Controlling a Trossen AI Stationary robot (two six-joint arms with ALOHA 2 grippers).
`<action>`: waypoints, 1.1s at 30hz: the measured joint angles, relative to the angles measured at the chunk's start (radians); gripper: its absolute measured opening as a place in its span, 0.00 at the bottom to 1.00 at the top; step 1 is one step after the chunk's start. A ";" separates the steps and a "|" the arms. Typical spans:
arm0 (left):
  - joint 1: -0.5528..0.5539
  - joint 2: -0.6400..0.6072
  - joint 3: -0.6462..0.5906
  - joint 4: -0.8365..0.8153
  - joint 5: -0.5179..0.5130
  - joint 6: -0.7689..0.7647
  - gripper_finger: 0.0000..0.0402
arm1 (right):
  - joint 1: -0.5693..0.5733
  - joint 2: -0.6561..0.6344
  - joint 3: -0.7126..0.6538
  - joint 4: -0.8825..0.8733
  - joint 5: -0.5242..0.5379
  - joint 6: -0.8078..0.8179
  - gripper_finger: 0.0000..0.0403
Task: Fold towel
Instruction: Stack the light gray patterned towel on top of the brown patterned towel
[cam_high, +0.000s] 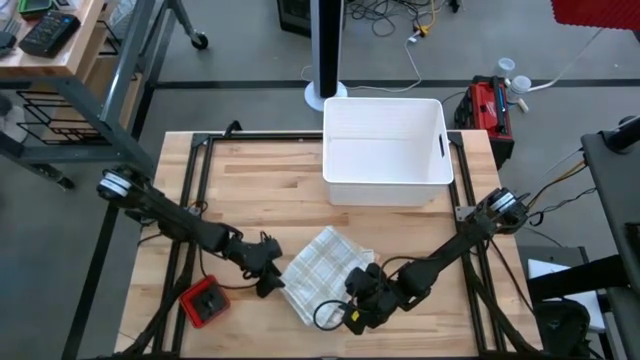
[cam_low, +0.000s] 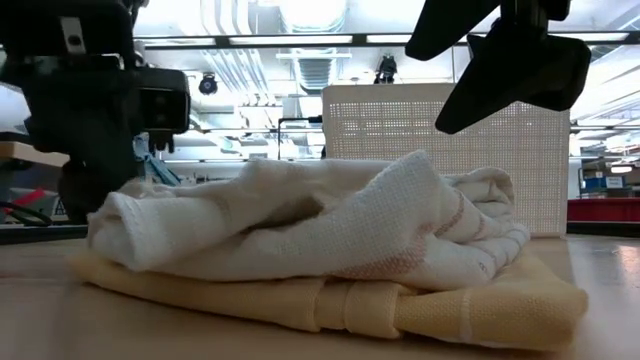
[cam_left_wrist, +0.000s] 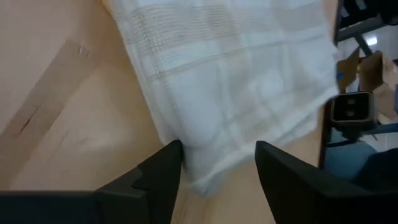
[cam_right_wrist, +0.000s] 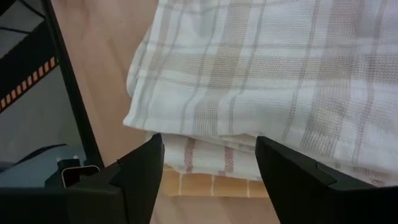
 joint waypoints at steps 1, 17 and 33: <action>0.000 0.017 0.000 0.015 0.000 -0.007 0.49 | 0.001 0.000 0.000 0.000 0.001 0.000 0.61; -0.013 0.130 0.004 0.394 0.113 -0.025 0.17 | 0.016 -0.002 0.003 0.002 0.002 -0.099 0.55; -0.017 0.130 0.004 0.462 0.044 -0.028 0.00 | 0.029 0.012 0.046 0.071 0.003 -0.300 0.52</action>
